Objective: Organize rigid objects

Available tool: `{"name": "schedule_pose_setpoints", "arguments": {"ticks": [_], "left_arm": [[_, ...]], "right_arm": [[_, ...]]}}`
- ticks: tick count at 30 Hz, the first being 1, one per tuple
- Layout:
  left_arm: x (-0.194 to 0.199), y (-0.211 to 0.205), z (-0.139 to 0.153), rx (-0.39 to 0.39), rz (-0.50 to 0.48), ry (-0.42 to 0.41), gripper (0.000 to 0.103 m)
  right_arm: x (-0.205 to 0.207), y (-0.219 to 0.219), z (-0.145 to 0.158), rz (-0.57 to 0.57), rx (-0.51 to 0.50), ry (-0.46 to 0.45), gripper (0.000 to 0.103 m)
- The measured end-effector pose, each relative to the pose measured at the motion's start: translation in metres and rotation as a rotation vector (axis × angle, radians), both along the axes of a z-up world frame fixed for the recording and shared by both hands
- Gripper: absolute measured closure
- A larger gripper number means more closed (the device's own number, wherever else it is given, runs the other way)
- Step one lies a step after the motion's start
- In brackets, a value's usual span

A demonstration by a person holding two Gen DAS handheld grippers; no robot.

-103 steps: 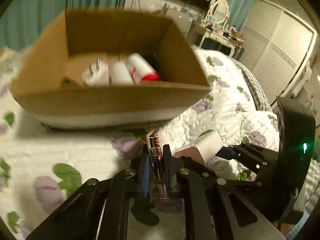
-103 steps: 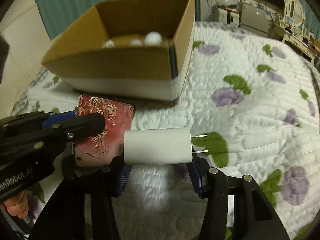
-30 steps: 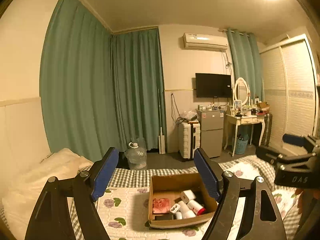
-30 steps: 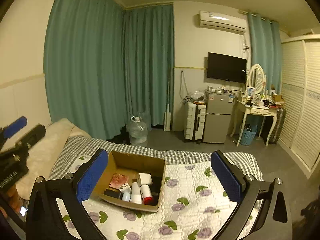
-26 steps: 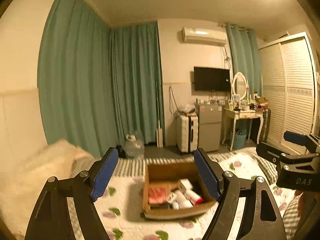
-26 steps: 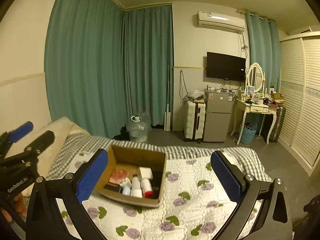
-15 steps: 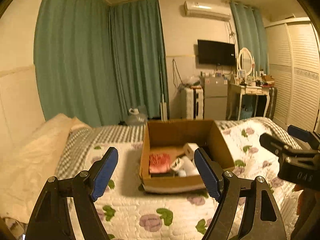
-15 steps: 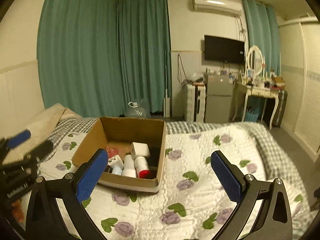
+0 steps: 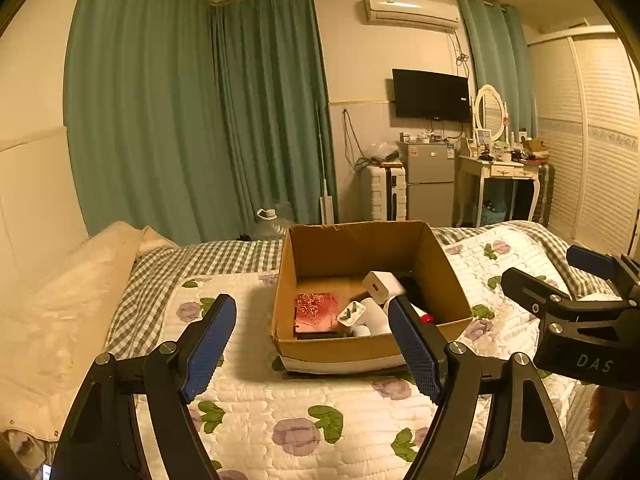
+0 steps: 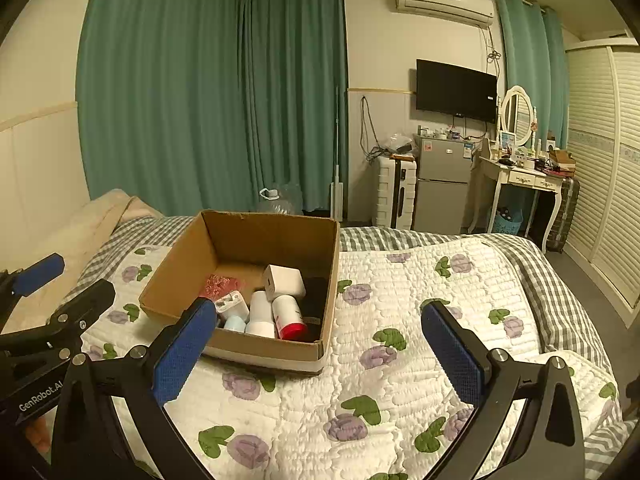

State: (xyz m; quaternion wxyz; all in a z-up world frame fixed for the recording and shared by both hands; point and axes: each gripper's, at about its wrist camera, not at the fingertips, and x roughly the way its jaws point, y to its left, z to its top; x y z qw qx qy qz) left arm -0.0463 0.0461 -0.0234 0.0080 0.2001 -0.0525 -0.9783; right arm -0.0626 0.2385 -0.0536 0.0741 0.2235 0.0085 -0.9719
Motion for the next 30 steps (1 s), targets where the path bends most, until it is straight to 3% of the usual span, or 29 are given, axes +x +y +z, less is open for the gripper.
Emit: {"name": "schedule_pose_setpoints", "arguments": {"ticks": [30], "left_arm": [[-0.0015,-0.0057,-0.0037,0.029,0.015,-0.009,0.022]], "right_arm": [[-0.0023,0.0019,-0.0025,-0.012,0.000,-0.018,0.000]]}}
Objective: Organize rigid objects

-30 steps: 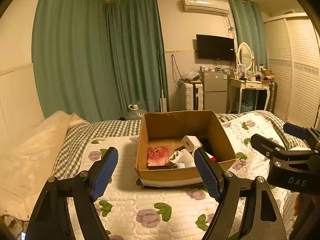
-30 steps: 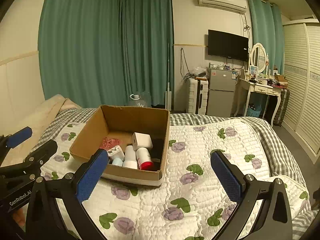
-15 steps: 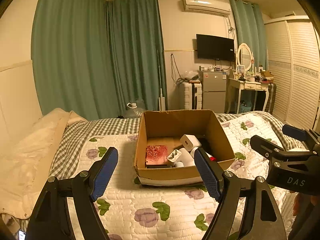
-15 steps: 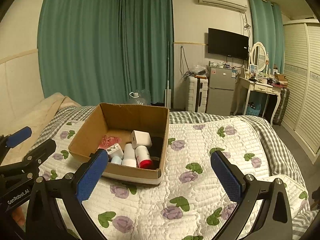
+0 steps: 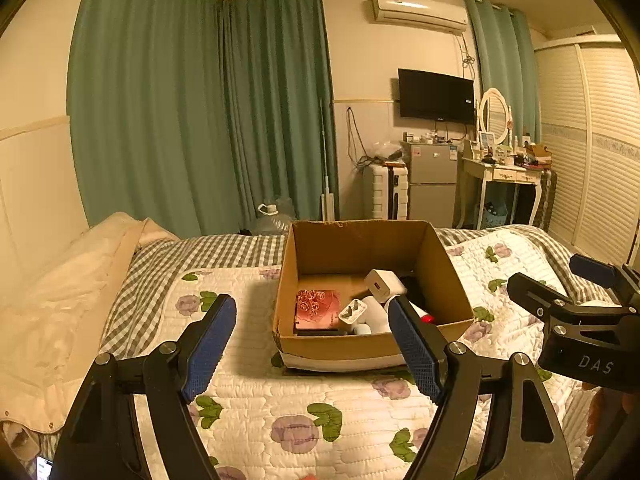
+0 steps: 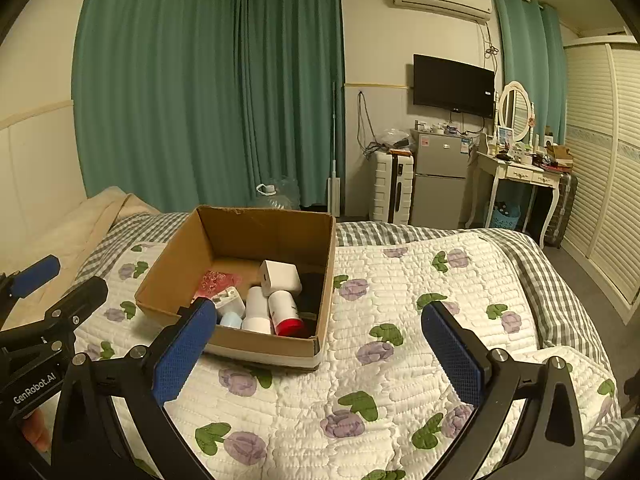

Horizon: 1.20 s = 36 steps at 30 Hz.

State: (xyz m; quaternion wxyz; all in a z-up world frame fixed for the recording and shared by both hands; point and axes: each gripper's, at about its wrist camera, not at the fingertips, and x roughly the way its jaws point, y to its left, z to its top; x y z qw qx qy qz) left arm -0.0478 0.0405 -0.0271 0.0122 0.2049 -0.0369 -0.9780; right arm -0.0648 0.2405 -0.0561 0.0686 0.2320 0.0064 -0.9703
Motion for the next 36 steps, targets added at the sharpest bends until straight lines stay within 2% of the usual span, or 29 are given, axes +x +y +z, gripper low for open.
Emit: {"name": "schedule_pose_setpoints", "arguments": {"ticks": [36], "left_arm": [[0.0022,0.0024,0.0002,-0.007,-0.002,-0.008,0.022]], "right_arm": [[-0.0017,-0.0010,-0.0053,0.002,0.006,-0.022,0.000]]}}
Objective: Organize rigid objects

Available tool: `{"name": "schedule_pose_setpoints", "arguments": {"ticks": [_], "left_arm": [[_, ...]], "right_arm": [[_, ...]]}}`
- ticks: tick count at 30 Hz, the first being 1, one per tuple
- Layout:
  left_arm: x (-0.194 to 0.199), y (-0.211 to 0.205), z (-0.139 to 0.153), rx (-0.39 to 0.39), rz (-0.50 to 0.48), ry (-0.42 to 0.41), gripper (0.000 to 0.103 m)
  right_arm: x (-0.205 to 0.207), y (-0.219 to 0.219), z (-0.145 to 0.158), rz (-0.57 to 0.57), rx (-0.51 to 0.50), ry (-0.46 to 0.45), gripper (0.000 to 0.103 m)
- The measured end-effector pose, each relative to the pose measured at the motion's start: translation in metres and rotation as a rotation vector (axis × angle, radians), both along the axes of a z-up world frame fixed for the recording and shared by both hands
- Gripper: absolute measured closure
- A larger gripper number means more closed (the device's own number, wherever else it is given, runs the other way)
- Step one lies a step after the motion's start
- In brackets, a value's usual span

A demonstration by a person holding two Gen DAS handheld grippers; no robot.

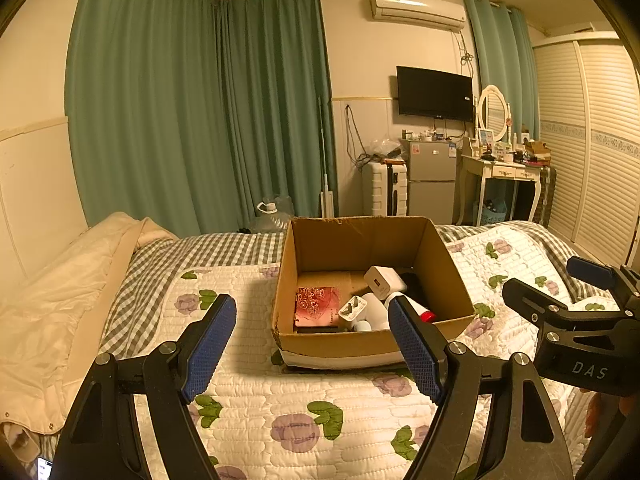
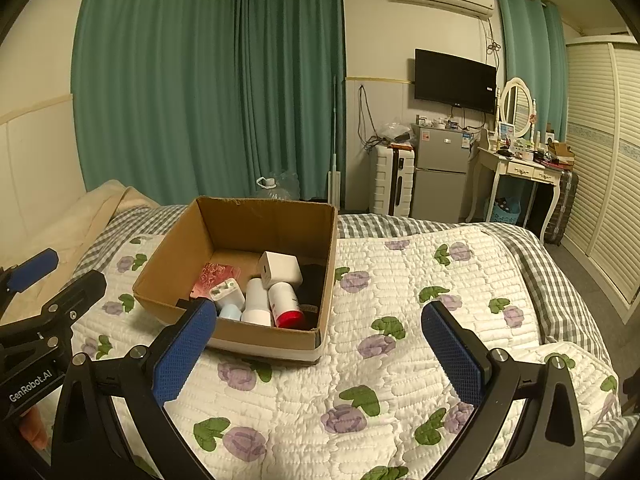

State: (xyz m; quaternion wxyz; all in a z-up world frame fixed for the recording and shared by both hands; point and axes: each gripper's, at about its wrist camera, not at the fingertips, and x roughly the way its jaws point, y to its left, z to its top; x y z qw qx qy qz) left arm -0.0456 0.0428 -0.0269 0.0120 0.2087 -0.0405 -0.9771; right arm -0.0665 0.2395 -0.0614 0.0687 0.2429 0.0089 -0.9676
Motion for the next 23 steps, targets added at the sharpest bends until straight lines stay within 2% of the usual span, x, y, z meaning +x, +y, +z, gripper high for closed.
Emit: {"name": "schedule_pose_setpoints", "arguments": {"ticks": [23], "left_arm": [[-0.0031,-0.0014,-0.0025,-0.010,-0.016,-0.015,0.022]], "right_arm": [[-0.0005,0.0010,-0.0029,-0.001,0.000,-0.008,0.000]]}}
